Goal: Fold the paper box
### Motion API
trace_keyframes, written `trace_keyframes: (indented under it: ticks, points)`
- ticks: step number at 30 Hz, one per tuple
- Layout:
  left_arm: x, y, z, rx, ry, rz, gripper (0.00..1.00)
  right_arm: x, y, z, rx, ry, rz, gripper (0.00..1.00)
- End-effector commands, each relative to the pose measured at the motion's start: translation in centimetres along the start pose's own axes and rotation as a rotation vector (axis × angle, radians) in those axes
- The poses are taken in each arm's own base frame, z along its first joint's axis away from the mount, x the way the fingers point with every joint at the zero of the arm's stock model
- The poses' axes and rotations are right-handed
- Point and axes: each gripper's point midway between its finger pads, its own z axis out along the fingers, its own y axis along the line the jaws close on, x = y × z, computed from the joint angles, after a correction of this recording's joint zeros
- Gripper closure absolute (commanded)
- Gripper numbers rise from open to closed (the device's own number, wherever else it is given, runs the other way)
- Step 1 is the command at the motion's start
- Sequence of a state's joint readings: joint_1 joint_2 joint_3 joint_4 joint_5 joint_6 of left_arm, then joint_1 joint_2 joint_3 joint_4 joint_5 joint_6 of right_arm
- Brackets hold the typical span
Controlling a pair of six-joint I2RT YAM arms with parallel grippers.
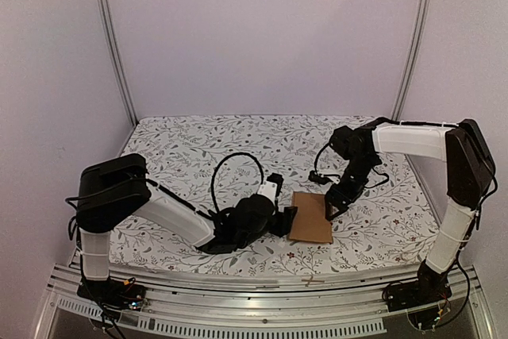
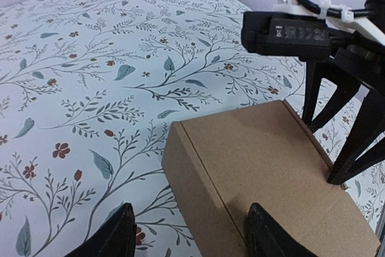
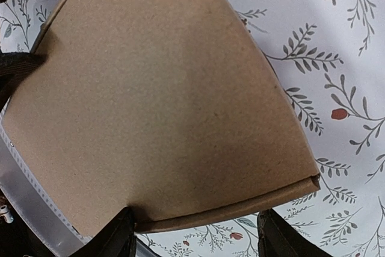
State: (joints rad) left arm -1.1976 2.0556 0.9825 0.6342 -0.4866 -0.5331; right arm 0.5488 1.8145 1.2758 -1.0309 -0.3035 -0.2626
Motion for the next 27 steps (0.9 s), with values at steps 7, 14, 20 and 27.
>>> trace_keyframes:
  ticks: [7, 14, 20, 27]
  points:
    - [5.9, 3.8, 0.1, -0.147, 0.205, 0.339, 0.39, 0.3, -0.8, 1.1, 0.019, 0.049, 0.015, 0.31]
    - [4.9, 3.7, 0.4, -0.226, 0.232, 0.593, 0.4, -0.8, -0.1, -1.0, 0.014, -0.01, -0.002, 0.27]
    - [2.5, 2.3, 0.1, -0.208, 0.246, 0.641, 0.39, -1.1, -0.4, -3.9, 0.002, -0.067, 0.015, 0.24]
    - [-6.1, -1.3, -2.3, -0.087, 0.068, 0.512, 0.32, -2.7, -0.8, -8.6, 0.031, -0.196, -0.065, 0.19]
